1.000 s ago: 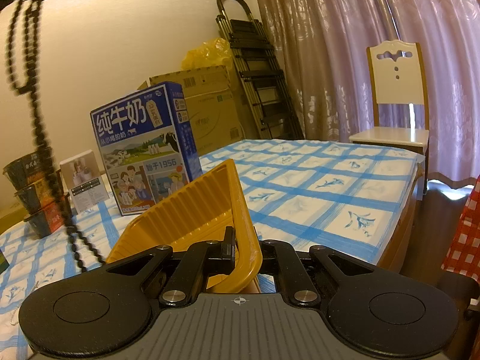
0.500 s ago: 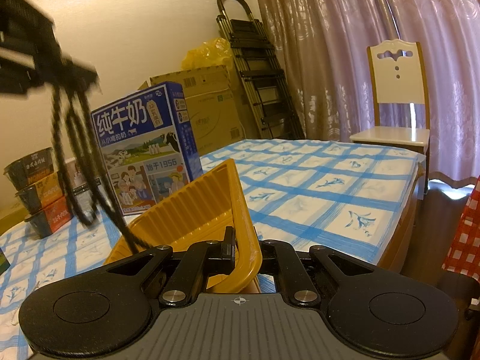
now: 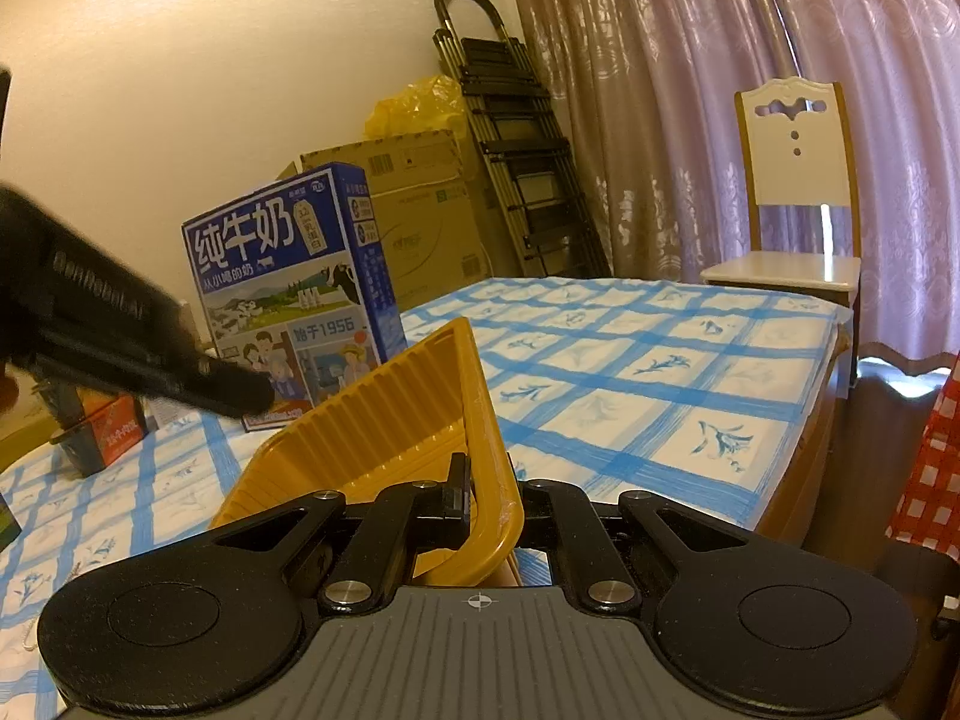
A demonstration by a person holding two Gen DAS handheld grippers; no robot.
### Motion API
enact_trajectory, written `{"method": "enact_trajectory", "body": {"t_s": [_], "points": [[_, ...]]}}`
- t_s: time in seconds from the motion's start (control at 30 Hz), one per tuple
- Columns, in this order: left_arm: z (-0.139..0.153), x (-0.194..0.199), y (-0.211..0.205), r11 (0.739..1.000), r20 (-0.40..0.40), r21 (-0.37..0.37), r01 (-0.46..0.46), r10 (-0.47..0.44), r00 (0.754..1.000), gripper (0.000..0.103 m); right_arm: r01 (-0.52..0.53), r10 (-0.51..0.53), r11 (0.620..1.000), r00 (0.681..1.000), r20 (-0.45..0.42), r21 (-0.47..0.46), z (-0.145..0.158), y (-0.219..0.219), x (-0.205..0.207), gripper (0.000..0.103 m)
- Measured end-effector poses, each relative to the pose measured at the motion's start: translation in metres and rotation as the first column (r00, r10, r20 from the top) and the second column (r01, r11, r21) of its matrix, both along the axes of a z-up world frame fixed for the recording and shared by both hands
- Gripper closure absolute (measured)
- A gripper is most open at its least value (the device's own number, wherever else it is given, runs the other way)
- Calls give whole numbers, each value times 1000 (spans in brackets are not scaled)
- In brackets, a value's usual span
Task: Organize jewelry
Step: 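Lower the long bead strand into the tray and open the left tool, then move the left tool to the white pearl strand and grasp it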
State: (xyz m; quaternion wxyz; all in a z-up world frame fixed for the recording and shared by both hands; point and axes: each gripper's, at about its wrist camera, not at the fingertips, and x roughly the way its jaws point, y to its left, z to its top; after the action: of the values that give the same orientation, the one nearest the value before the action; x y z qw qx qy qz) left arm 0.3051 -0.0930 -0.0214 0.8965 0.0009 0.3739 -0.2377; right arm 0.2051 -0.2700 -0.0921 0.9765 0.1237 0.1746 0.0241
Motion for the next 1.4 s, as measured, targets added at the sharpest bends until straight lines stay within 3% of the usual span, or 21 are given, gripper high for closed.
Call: {"method": "enact_trajectory", "body": {"t_s": [0.2,0.37,0.63,0.83,1.17,1.4], "points": [[-2,-10,15,999,6,-12,-53,53,999,70,0,0,1000,1000,0,0,0,-1,0,96],[-1,-23,36,994,18,-13,-112,113,993,67,-1,1,1000,1000,1,-2,0,0,0,96],[-1,-53,82,976,71,50,-213,209,975,62,-2,2,1000,1000,4,-6,0,1,0,96],[-11,-79,126,942,99,132,-309,298,949,61,-2,2,1000,1000,4,-9,0,2,-1,96],[-35,-110,195,871,81,192,-451,444,892,61,-1,2,1000,1000,5,-11,1,1,-1,96],[-59,-112,221,839,70,223,-496,494,867,62,-2,2,1000,1000,7,-14,1,1,-2,97]]}}
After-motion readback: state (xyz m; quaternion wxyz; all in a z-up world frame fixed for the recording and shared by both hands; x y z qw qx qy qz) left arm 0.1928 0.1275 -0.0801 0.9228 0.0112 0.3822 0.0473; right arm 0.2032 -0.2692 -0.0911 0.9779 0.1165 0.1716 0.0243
